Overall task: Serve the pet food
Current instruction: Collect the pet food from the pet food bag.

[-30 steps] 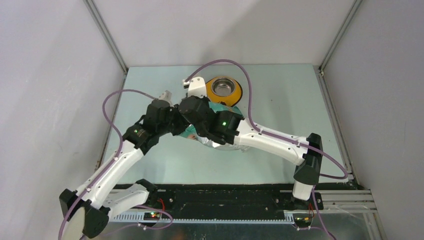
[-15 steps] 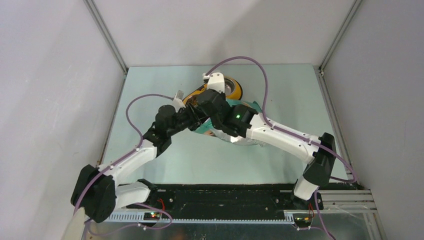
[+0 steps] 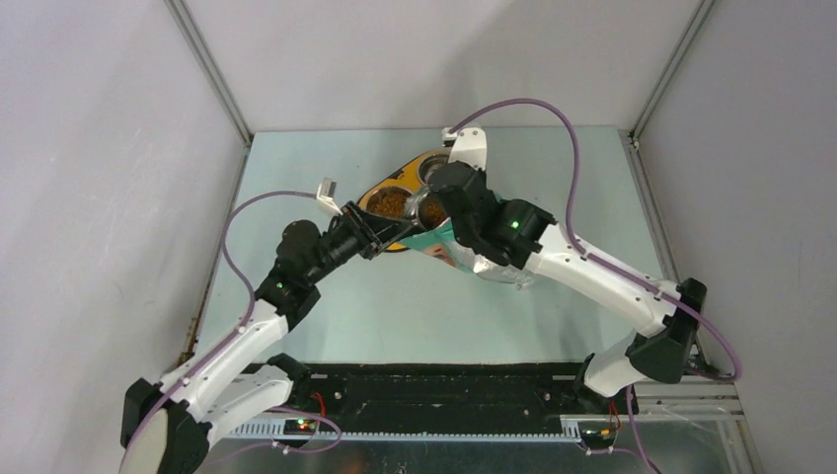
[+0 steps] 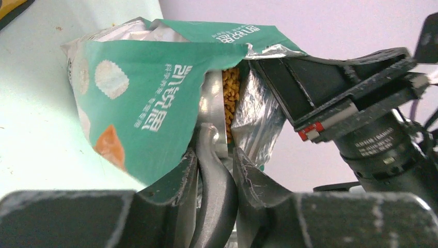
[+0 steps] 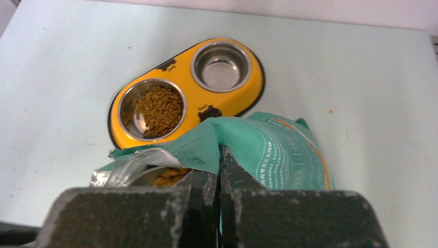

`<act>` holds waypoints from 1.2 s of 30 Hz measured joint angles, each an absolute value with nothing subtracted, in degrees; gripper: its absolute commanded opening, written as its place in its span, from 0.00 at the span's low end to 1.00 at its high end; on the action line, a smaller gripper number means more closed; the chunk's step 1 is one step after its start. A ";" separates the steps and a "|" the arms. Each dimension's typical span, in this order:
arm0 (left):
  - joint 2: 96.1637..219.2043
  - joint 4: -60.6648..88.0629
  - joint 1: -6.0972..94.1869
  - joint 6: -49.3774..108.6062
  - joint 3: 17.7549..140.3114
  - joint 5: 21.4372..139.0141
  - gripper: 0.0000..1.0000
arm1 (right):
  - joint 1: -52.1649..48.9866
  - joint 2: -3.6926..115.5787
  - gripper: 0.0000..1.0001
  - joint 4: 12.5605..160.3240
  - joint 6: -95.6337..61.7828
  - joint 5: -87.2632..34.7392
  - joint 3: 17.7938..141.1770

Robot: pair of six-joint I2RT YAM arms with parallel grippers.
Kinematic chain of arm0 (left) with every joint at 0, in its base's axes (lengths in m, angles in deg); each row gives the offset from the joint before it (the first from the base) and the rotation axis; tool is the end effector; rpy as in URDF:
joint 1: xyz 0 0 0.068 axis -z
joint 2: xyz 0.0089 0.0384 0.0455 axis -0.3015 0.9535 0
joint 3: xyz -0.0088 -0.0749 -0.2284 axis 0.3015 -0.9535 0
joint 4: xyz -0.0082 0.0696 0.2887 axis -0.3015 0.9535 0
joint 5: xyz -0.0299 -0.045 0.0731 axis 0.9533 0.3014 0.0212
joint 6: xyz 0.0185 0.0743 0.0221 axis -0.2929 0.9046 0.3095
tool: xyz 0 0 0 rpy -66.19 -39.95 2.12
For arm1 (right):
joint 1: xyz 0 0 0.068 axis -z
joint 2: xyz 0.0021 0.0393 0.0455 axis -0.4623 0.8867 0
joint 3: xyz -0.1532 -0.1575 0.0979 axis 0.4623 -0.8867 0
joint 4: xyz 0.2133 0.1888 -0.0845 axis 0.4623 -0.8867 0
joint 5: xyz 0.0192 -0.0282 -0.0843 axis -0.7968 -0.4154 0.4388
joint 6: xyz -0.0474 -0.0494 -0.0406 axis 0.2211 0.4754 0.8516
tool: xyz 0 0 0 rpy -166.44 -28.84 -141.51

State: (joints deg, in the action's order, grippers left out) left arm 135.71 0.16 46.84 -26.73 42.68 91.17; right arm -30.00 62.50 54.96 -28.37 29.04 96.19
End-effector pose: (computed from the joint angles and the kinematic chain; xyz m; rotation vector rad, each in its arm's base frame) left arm 0.2585 -0.1708 0.2654 -0.3224 1.8214 -1.5273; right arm 0.2543 0.3053 0.3716 -0.1514 1.8799 0.0457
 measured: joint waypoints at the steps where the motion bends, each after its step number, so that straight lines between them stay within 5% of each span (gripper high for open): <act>1: 134.31 0.32 46.84 -27.27 42.24 90.66 0.00 | -29.72 61.75 0.00 55.07 -27.91 29.43 95.84; 25: 123.82 7.68 45.01 -33.63 39.86 90.40 0.00 | -32.56 54.32 0.00 61.83 -15.28 36.47 87.40; 36: 135.93 31.55 48.27 -22.01 62.65 89.59 0.00 | -33.00 54.32 0.00 63.27 -11.50 39.53 87.14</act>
State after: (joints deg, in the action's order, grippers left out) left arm 135.93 31.55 48.27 -22.01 62.65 89.59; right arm -33.00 54.32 63.27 -11.50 39.53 87.14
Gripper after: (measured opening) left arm 0.297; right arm 0.009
